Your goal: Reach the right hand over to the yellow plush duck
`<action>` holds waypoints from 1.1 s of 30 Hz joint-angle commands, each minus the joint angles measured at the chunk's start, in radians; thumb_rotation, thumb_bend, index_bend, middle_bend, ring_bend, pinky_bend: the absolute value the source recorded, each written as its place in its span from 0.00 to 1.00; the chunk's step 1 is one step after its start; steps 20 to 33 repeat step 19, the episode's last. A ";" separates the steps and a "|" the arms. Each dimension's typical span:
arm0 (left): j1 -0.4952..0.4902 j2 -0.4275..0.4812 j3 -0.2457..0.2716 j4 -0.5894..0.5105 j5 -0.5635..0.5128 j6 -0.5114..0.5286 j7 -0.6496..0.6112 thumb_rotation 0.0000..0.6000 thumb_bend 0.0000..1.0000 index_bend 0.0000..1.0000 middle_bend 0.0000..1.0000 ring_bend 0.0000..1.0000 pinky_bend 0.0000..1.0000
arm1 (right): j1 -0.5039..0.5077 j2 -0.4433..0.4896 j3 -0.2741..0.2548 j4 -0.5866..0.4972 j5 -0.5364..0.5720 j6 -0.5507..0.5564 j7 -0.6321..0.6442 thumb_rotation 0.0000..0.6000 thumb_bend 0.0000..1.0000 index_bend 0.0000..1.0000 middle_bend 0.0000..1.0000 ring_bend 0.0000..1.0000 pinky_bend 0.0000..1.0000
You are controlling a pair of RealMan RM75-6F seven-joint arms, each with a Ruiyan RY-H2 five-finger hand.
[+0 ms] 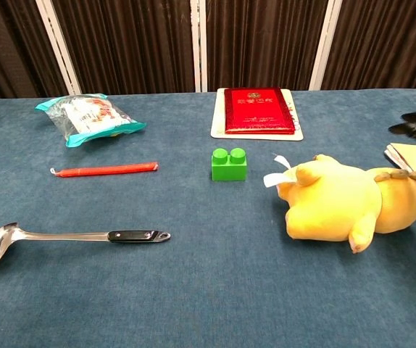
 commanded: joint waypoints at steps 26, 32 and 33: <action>0.021 -0.043 0.004 0.069 0.072 0.075 -0.058 1.00 0.20 0.00 0.00 0.00 0.00 | -0.121 0.301 -0.068 0.068 -0.135 0.140 0.509 1.00 0.15 0.00 0.00 0.00 0.00; 0.021 -0.043 0.004 0.069 0.072 0.075 -0.058 1.00 0.20 0.00 0.00 0.00 0.00 | -0.121 0.301 -0.068 0.068 -0.135 0.140 0.509 1.00 0.15 0.00 0.00 0.00 0.00; 0.021 -0.043 0.004 0.069 0.072 0.075 -0.058 1.00 0.20 0.00 0.00 0.00 0.00 | -0.121 0.301 -0.068 0.068 -0.135 0.140 0.509 1.00 0.15 0.00 0.00 0.00 0.00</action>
